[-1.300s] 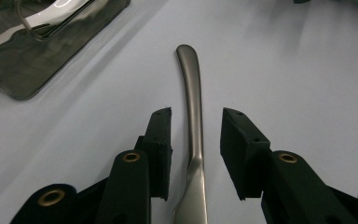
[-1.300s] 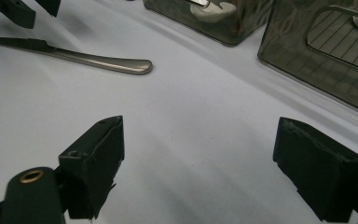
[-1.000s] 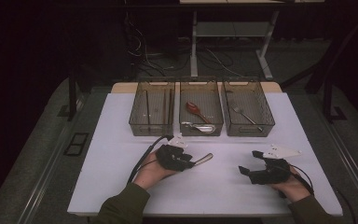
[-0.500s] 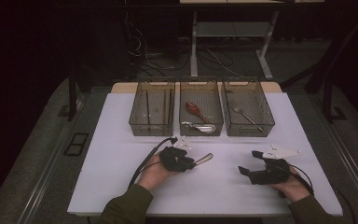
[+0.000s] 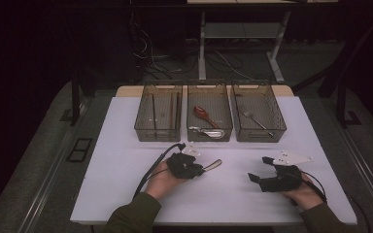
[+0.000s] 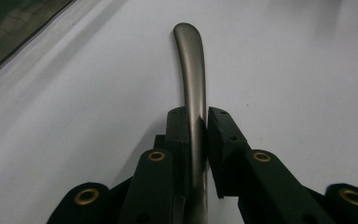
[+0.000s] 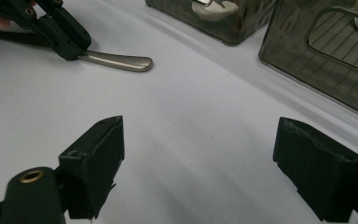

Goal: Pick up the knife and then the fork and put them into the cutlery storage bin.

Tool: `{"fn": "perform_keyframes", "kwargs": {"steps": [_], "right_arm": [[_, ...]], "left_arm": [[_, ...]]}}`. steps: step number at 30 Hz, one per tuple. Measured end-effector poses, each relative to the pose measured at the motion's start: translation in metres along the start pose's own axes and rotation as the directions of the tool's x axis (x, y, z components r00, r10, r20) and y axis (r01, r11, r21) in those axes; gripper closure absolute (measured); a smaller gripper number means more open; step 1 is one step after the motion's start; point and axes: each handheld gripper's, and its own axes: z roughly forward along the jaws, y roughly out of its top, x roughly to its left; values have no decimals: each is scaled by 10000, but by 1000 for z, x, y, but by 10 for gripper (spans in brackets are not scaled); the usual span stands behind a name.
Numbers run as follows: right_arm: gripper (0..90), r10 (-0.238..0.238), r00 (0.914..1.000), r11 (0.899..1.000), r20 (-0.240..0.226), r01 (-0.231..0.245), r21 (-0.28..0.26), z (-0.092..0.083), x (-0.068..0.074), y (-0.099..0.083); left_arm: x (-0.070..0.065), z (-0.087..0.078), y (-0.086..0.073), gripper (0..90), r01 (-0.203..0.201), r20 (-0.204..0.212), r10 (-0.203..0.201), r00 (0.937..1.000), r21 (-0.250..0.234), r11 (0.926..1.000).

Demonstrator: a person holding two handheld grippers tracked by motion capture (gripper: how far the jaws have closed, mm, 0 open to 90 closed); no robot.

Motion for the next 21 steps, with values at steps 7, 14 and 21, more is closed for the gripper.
{"fn": "perform_keyframes", "kwargs": {"steps": [7,14,21], "right_arm": [[162,-123,9999,9999,28,123,92,1,1,0],[162,-130,9999,9998,13,129,142,2,1,0],[162,-25,9999,9998,-103,27,216,2,0,0]], "left_arm": [[-4,0,-2,785,-307,-290,305,9991,-72,9995],[-2,-1,-3,789,-661,-160,659,9977,-120,9977],[3,-2,-4,791,-579,273,586,9979,-258,9980]]}}
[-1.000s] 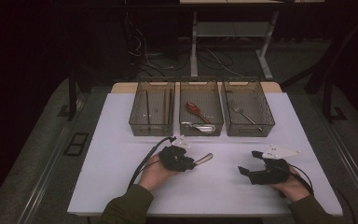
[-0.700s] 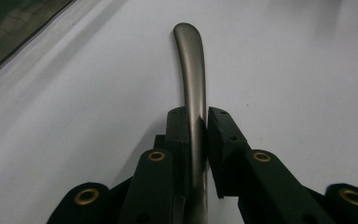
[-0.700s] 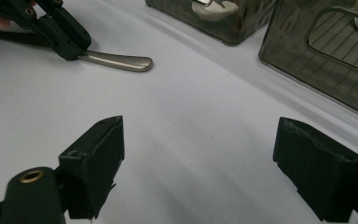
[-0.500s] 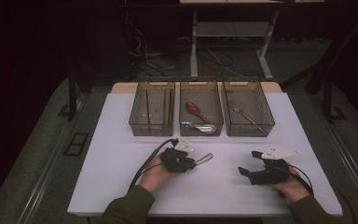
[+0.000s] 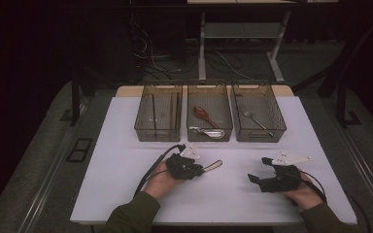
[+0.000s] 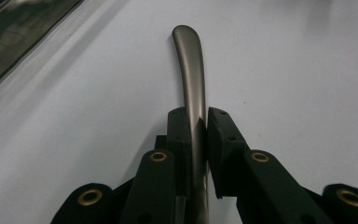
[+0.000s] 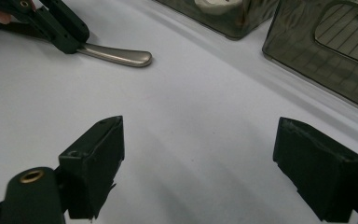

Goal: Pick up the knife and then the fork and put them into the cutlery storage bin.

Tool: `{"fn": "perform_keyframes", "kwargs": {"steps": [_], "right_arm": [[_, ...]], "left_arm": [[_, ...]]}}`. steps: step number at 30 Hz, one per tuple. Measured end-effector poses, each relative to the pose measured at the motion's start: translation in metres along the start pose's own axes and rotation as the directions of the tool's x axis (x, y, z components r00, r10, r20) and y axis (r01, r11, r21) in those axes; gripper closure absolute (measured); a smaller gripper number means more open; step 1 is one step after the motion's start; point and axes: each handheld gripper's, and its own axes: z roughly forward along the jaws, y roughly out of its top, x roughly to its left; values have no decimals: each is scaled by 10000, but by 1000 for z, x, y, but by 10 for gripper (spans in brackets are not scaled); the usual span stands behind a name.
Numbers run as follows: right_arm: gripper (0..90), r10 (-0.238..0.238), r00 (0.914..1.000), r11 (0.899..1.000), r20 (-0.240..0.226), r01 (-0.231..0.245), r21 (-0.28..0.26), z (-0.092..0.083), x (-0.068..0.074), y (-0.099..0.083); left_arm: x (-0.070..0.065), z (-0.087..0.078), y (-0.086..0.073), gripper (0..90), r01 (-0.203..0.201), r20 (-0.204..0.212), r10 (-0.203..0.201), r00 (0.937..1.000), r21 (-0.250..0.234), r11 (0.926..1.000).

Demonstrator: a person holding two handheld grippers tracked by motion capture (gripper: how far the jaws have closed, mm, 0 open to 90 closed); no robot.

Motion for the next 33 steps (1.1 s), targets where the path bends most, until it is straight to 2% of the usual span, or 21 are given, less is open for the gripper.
{"fn": "perform_keyframes", "kwargs": {"steps": [4,7,10,13,15,18,21,25,27,30,33], "right_arm": [[162,-72,9998,10000,-208,73,50,0,1,2],[162,-204,9976,9993,-667,224,297,0,3,7],[162,-613,9911,9958,-1180,688,603,-2,5,12],[162,-715,9718,9911,-2247,946,936,-3,5,20],[163,-856,9597,9857,-2676,1207,1174,0,7,25],[163,-1284,9505,9750,-2829,1732,1392,7,12,34],[163,-1681,9347,9623,-3131,2246,1537,13,17,46],[163,-2030,9191,9543,-3378,2630,1420,20,23,62],[168,-2366,9047,9453,-3543,2986,1311,24,25,70],[218,-2900,8687,9223,-4015,3657,1252,32,29,82],[241,-3171,8350,9008,-4498,4136,1326,42,35,90]], "left_arm": [[1,-3,-1,791,-127,231,126,9997,61,9999],[1,-6,0,791,-236,466,233,9986,63,9997],[0,-11,1,791,-422,766,427,9961,-88,9991],[-1,-14,2,790,-583,1037,590,9929,-99,9982],[-4,-15,3,791,-690,1170,693,9907,-64,9976],[-8,-17,7,790,-1016,1367,1009,9855,-15,9948],[-11,-18,11,791,-1158,1512,1162,9816,-117,9932],[-15,-22,17,791,-1365,1676,1375,9762,-175,9905],[-16,-22,21,791,-1544,1760,1545,9722,-143,9879],[-19,-21,27,790,-1823,1881,1802,9655,-66,9832],[-21,-21,33,790,-2006,2005,1964,9598,6,9797]]}}
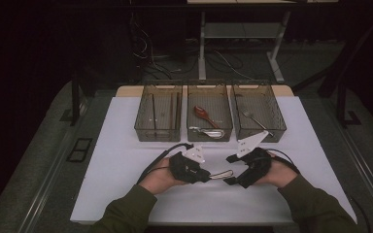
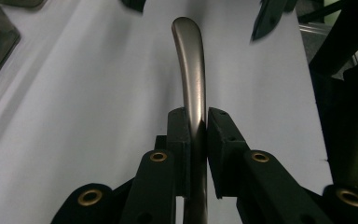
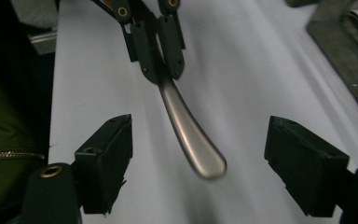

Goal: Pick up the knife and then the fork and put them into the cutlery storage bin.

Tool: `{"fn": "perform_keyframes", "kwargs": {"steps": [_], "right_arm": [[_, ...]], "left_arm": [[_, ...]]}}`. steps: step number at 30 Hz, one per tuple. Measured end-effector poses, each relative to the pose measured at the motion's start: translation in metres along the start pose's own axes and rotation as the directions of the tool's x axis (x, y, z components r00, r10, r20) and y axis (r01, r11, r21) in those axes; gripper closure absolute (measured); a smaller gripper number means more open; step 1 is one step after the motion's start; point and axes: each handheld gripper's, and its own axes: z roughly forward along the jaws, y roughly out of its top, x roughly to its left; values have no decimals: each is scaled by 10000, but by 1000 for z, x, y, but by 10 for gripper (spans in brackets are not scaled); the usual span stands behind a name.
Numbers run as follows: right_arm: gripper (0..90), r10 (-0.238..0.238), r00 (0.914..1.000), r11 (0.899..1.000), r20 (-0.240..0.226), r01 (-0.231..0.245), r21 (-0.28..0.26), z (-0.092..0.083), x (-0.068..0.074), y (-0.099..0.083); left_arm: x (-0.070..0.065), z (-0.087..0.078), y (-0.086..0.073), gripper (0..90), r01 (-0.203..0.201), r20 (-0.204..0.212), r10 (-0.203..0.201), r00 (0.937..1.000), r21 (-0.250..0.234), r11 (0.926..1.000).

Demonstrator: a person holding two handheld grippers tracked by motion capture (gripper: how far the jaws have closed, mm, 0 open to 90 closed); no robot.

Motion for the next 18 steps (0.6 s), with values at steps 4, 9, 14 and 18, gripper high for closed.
{"fn": "perform_keyframes", "kwargs": {"steps": [4,9,14,18], "right_arm": [[327,-349,9966,9975,-743,393,588,12,-3,13],[473,-630,9901,9899,-1255,780,1186,23,-4,20],[557,-633,9859,9838,-1550,877,1563,29,-2,23],[614,-717,9830,9795,-1689,1014,1743,34,-1,25]], "left_arm": [[-1,-1,8,790,-402,57,401,9992,154,9991],[-1,-2,15,790,-463,184,460,9988,189,9987],[-3,0,19,790,-544,246,539,9982,215,9983],[-3,1,22,790,-678,332,667,9972,341,9971]]}}
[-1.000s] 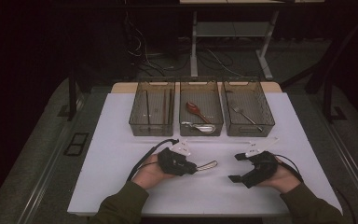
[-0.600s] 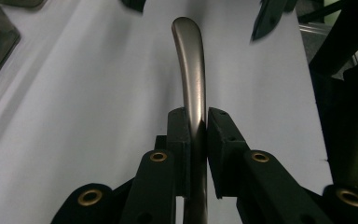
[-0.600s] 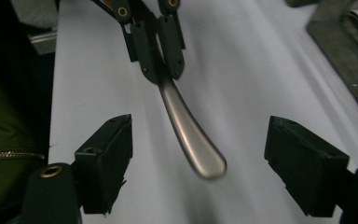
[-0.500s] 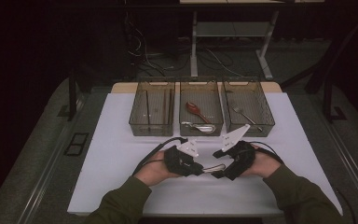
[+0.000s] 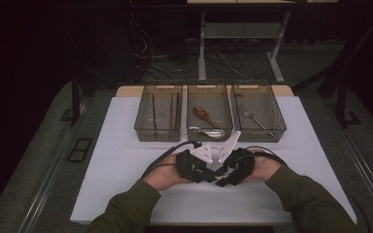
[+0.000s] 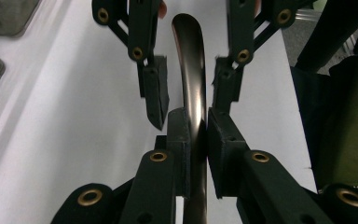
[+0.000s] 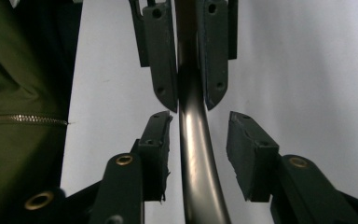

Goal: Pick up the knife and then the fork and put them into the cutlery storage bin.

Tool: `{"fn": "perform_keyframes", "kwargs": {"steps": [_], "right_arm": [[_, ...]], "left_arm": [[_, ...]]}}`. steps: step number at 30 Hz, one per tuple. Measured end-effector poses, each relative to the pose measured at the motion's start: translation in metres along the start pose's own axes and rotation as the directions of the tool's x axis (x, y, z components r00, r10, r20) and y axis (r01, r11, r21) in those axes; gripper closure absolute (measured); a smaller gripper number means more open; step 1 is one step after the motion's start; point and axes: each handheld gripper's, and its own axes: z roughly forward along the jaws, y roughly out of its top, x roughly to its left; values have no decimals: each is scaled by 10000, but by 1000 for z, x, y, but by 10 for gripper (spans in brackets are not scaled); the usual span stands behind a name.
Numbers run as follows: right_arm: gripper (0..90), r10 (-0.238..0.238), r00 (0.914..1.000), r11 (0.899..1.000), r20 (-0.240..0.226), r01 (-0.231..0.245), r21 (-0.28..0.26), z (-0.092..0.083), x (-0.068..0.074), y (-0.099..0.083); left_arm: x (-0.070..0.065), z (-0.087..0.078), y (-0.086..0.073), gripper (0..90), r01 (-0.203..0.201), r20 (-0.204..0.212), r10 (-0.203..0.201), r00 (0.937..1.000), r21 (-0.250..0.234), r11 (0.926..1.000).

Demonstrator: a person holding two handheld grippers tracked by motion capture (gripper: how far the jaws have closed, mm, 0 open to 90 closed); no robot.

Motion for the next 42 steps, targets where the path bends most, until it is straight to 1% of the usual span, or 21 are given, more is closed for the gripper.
{"fn": "perform_keyframes", "kwargs": {"steps": [6,7,8,12,14,17,19,22,23,24,25,26,27,28,30,32,35,37,39,41,42], "right_arm": [[709,-205,9996,9993,-167,210,306,3,1,3],[735,-189,9996,9992,-210,196,348,4,1,3],[756,-337,9991,9990,-238,344,300,4,0,3],[767,-415,9986,9986,-341,426,308,5,0,3],[769,-264,9986,9990,-455,280,347,4,2,3],[773,-512,9971,9984,-565,525,222,4,2,3],[776,-469,9974,9986,-541,481,220,4,3,3],[784,-696,9966,9974,-436,704,180,4,4,3],[792,-786,9962,9967,-372,793,188,3,5,3],[799,-761,9963,9960,-399,778,432,4,7,3],[813,-688,9965,9965,-471,709,438,6,8,2],[832,-666,9973,9972,-293,676,325,6,9,0],[834,-730,9967,9970,-367,739,244,5,8,-1],[834,-702,9961,9973,-536,713,179,5,8,-1],[835,-931,9954,9956,-205,933,92,4,6,-2],[835,-837,9964,9965,-125,837,-74,3,5,-4],[833,-917,9958,9957,-46,917,-159,-1,3,-6],[832,-666,9978,9974,-7,666,-284,-3,3,-7],[832,-337,9994,9986,112,341,-397,-7,3,-9],[831,-428,9985,9982,355,443,-401,-10,-2,-13],[831,-268,9986,9984,461,291,-485,-12,-3,-15]], "left_arm": [[-1,1,4,789,-44,50,44,10000,-12,10000],[1,0,5,789,-275,-40,275,9996,28,9996],[0,1,5,789,-280,-25,281,9996,43,9996],[-1,1,5,789,-326,1,326,9995,85,9994],[0,1,5,789,-473,46,472,9989,175,9987],[0,2,5,789,-429,135,427,9990,180,9989],[0,2,5,789,-420,171,417,9990,166,9990],[0,1,5,793,-399,205,397,9990,94,9992],[-1,-2,4,814,-251,251,261,9993,-363,9990],[1,-8,5,894,-154,367,180,9992,-700,9974],[1,-11,5,894,-189,195,202,9996,-648,9977],[1,-12,4,894,-234,36,236,9997,-483,9986],[2,-13,2,893,-233,21,234,9997,-441,9988],[3,-13,-1,893,-97,4,98,10000,-472,9988],[4,-15,-5,891,13,-103,-20,9999,-623,9981],[6,-18,-8,887,186,-183,-202,9996,-829,9964],[8,-25,-13,797,540,-338,-582,9977,-1132,9921],[10,-30,-15,744,667,-436,-735,9963,-1407,9878],[8,-35,-19,701,1068,-477,-1159,9921,-1627,9809],[8,-38,-23,651,1260,-628,-1393,9883,-1813,9753],[8,-39,-25,634,1395,-681,-1552,9855,-1939,9711]]}}
